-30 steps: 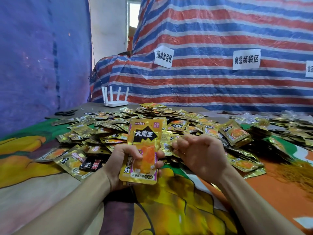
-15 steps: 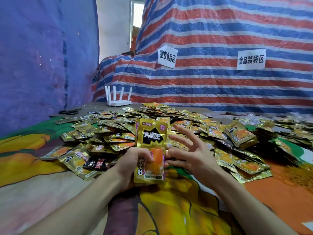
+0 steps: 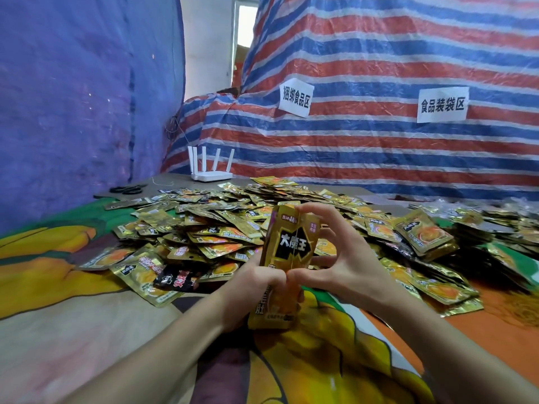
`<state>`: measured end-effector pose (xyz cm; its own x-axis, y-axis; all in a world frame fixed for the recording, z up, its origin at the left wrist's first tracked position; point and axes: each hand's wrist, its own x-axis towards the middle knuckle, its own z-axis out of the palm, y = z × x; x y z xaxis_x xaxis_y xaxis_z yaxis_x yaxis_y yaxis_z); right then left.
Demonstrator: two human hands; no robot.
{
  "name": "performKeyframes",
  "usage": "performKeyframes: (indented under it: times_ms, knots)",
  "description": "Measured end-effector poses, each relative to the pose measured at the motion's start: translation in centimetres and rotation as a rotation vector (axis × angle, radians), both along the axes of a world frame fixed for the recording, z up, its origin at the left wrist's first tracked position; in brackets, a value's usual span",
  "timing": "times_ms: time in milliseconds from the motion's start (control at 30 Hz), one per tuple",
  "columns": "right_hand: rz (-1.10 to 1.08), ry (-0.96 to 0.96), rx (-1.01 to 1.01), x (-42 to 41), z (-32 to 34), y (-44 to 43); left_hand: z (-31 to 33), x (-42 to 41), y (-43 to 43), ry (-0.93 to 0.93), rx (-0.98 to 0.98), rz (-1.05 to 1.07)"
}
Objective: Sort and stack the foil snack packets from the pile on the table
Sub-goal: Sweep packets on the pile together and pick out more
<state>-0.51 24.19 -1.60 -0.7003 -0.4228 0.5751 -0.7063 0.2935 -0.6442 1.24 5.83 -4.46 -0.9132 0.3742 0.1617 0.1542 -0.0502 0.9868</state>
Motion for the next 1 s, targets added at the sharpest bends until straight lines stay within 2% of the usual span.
performKeyframes:
  times_ms: [167,267,467,567,667,867,1000]
  knots:
    - [-0.005,0.145,0.080,0.7,2.9,-0.1,0.5,0.5,0.2,0.087,-0.047,-0.048]
    - [0.033,0.179,0.231,1.2,4.3,-0.7,0.3,0.3,0.3,0.126,-0.067,-0.060]
    - [0.133,-0.129,0.466,1.6,7.1,-1.8,0.1,0.5,0.4,0.223,-0.189,-0.032]
    - [0.119,-0.220,0.663,1.1,8.0,-2.3,-0.1,0.7,0.7,0.259,-0.225,-0.021]
    - [0.078,-0.257,0.779,0.7,8.1,-2.9,-0.2,0.7,0.6,0.247,-0.254,-0.011]
    - [0.041,-0.199,0.793,0.1,7.7,-3.3,-0.2,0.3,0.1,0.137,-0.294,0.016]
    - [0.026,-0.235,0.760,-0.3,7.4,-2.7,-0.3,-0.4,-0.6,0.087,-0.345,-0.003]
